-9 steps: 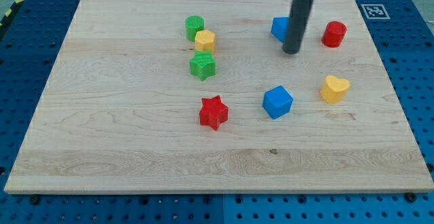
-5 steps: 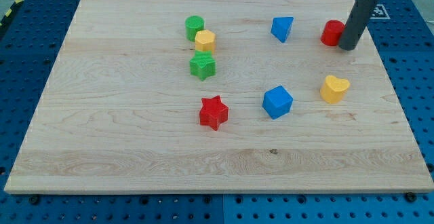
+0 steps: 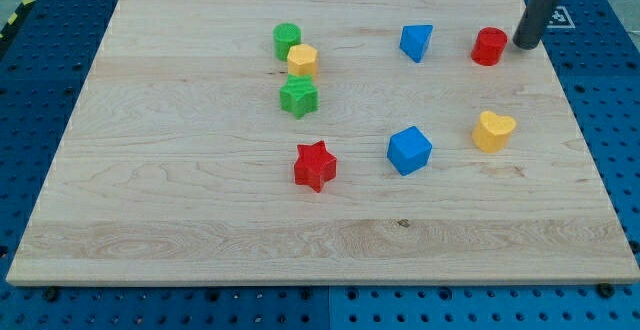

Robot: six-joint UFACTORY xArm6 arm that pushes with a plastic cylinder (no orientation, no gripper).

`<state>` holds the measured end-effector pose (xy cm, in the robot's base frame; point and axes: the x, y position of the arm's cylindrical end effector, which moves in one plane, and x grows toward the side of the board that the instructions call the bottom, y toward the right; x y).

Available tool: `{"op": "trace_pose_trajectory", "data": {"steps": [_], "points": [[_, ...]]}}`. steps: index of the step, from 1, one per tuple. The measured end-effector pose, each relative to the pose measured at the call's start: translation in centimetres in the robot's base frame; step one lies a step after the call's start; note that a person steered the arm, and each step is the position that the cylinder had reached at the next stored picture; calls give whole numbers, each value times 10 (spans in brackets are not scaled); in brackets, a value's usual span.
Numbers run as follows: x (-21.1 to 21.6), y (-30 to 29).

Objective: Push the red circle horizontally right to the hexagon

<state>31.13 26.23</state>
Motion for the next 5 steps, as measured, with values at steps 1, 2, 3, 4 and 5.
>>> {"op": "trace_pose_trajectory", "data": {"steps": [1,2,3,4,5], "points": [[10,-16],[17,-26],[17,-48],[17,-77],[17,-95]]}}
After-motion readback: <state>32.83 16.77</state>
